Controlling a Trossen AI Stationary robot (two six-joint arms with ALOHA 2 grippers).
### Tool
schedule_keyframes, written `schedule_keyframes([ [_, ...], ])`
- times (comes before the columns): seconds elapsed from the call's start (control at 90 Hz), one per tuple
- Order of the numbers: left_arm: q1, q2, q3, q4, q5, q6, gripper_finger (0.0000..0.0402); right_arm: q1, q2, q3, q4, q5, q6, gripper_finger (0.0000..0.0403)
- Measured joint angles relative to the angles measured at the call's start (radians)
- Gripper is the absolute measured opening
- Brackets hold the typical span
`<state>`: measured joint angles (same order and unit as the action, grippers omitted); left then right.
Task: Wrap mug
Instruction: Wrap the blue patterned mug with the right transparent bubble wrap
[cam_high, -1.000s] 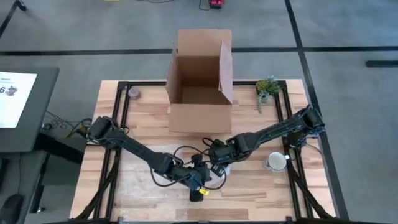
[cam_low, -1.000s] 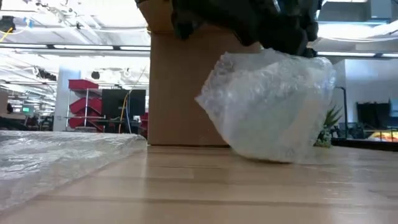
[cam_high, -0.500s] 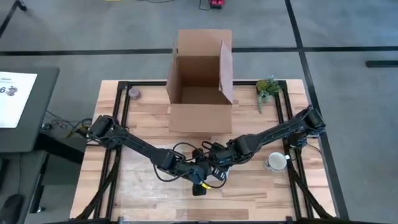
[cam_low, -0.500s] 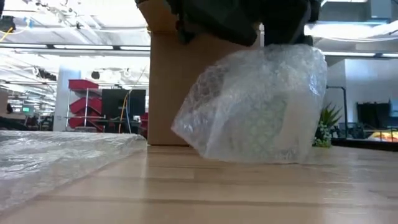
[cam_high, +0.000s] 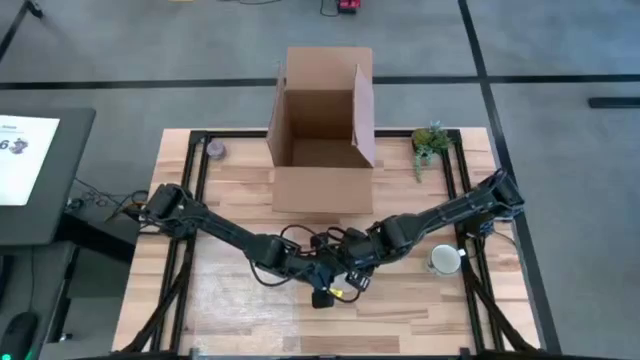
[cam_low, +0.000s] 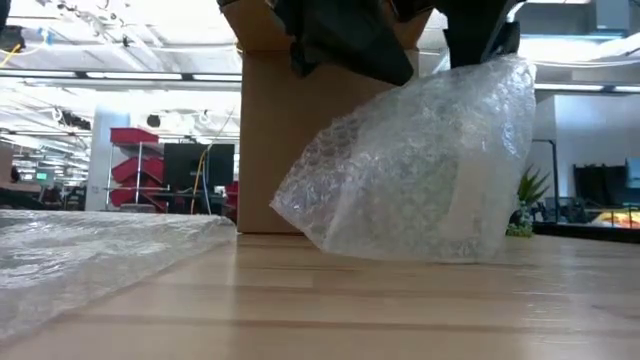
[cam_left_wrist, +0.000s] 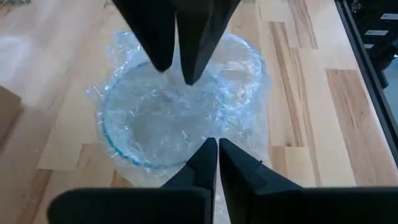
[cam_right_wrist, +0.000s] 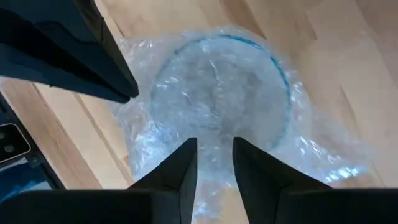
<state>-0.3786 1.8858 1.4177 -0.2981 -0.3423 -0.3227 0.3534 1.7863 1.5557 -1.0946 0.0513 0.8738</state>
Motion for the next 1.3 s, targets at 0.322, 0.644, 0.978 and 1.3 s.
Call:
schedule_keyframes([
  [0.322, 0.015, 0.000, 0.000, -0.005, -0.003, -0.005, 0.0000, 0.028, -0.002, 0.125, -0.121, 0.004, -0.025, 0.0093],
  [0.644, 0.016, 0.000, 0.000, -0.004, -0.007, -0.002, 0.0000, 0.194, -0.003, 0.113, -0.039, 0.202, -0.001, 0.0091],
  [0.978, 0.019, -0.028, 0.000, -0.035, -0.036, -0.005, 0.0000, 0.161, -0.002, -0.130, 0.197, 0.279, 0.108, 0.0033],
  [1.3, -0.018, -0.122, -0.001, -0.361, -0.035, -0.165, 0.0000, 0.075, -0.004, -0.251, 0.381, 0.159, 0.059, 0.0002],
])
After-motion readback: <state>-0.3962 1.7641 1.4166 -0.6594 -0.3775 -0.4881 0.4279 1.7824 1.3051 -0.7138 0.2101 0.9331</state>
